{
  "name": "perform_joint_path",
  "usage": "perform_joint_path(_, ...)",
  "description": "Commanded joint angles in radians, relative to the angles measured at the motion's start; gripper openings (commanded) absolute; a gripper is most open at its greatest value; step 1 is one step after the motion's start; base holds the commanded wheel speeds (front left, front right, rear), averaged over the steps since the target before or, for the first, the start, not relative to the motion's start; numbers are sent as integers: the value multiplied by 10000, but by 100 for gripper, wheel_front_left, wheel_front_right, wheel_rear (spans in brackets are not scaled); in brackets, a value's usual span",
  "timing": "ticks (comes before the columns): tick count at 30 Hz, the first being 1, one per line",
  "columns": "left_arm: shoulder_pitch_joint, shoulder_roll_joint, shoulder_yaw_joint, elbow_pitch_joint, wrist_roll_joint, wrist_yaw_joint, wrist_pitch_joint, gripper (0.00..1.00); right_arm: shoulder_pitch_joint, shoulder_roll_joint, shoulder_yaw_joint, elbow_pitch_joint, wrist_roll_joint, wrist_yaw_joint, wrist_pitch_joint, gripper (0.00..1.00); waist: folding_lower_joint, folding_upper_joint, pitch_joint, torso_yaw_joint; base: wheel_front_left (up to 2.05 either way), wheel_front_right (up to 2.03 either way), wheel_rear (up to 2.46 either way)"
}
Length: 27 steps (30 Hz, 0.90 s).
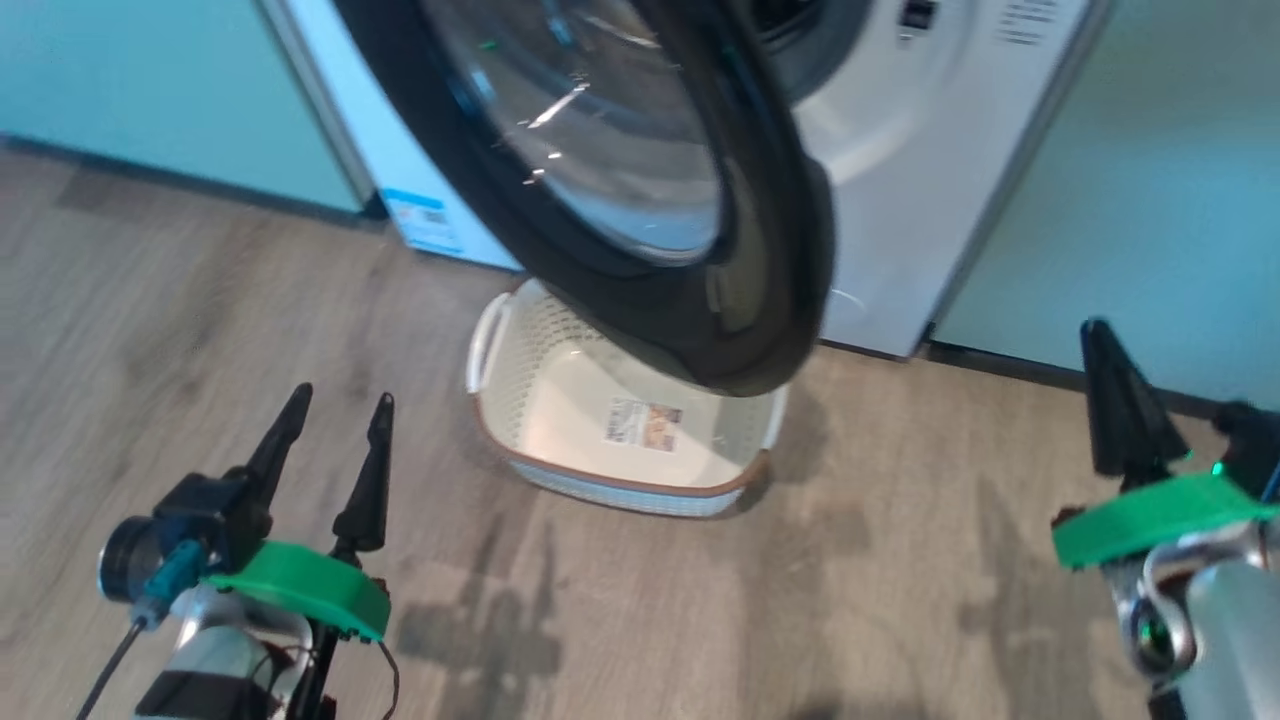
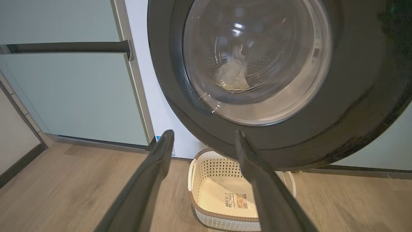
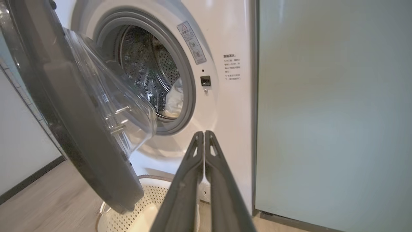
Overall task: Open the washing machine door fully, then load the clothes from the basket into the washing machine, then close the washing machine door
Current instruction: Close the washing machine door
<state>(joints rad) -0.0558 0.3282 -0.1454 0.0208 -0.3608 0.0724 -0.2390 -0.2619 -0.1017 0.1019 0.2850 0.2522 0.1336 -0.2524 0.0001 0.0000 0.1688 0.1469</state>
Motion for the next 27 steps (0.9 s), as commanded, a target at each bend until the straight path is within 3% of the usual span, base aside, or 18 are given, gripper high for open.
perform_joint_path(1, -494, 156, 320, -183, 98, -13, -101, 100, -505, -162, 204, -193, 81, -29, -92, 0, -1, 0, 8, 371, 0, 0, 0)
perform_joint_path(15, -428, 166, 144, 72, 213, -25, -157, 100, -2423, -379, 386, -323, 425, -29, -93, 0, -1, 0, -463, 1271, 0, 0, 0)
perform_joint_path(27, -251, 236, 21, -38, 168, 26, -47, 100, -3282, 33, 2532, -2123, 665, -29, 377, 0, -1, 0, -781, 1436, 0, 0, 0)
